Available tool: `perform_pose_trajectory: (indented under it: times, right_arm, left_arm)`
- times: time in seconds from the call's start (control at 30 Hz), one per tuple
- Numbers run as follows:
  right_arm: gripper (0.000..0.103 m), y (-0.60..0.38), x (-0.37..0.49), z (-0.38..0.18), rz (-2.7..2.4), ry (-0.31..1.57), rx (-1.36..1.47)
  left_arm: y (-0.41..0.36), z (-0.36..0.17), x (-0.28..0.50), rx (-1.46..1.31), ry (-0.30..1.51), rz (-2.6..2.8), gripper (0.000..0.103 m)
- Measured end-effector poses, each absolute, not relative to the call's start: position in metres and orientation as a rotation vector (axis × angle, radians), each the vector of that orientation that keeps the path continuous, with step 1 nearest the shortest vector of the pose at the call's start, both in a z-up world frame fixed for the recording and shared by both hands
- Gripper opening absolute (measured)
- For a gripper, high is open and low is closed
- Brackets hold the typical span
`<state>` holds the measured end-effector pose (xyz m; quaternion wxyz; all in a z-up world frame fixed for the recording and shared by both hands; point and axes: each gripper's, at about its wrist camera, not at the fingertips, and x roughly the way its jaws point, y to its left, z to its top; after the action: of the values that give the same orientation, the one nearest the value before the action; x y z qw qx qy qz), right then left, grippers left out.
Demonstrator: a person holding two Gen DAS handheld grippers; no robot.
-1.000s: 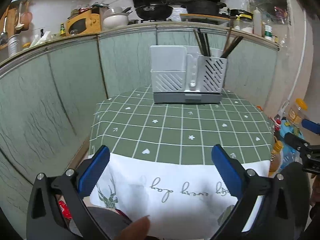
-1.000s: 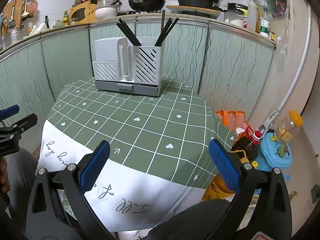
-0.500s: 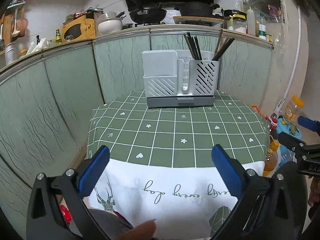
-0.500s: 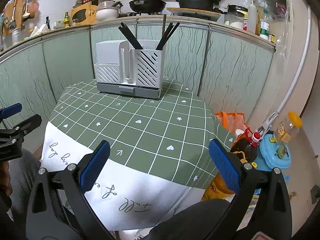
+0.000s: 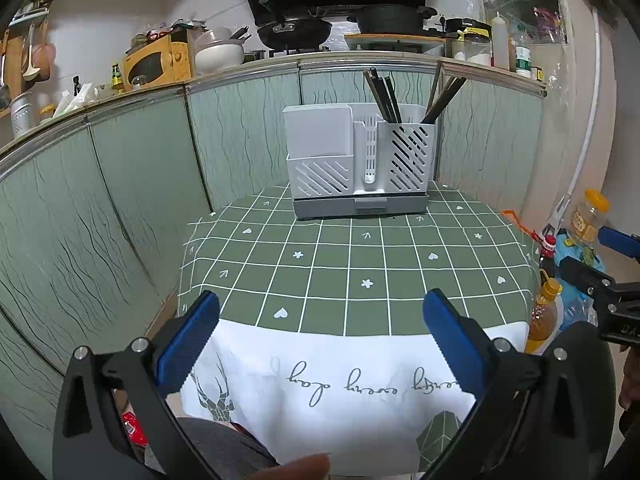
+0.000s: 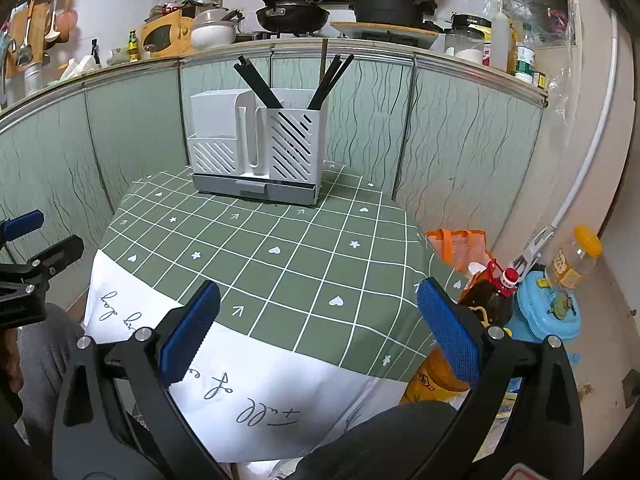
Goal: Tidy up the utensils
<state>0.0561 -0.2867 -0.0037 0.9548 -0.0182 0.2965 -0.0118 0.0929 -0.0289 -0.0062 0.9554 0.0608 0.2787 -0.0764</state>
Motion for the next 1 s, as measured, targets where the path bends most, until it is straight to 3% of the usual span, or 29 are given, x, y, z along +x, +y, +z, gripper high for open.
perform_pose_trajectory:
  times: [1.0]
  right_arm:
    - [0.095, -0.2871, 0.0591, -0.0088, -0.036, 0.608, -0.052]
  left_arm:
    - [-0.0289, -0.0024, 0.0928, 0.134, 0.559, -0.132, 0.099]
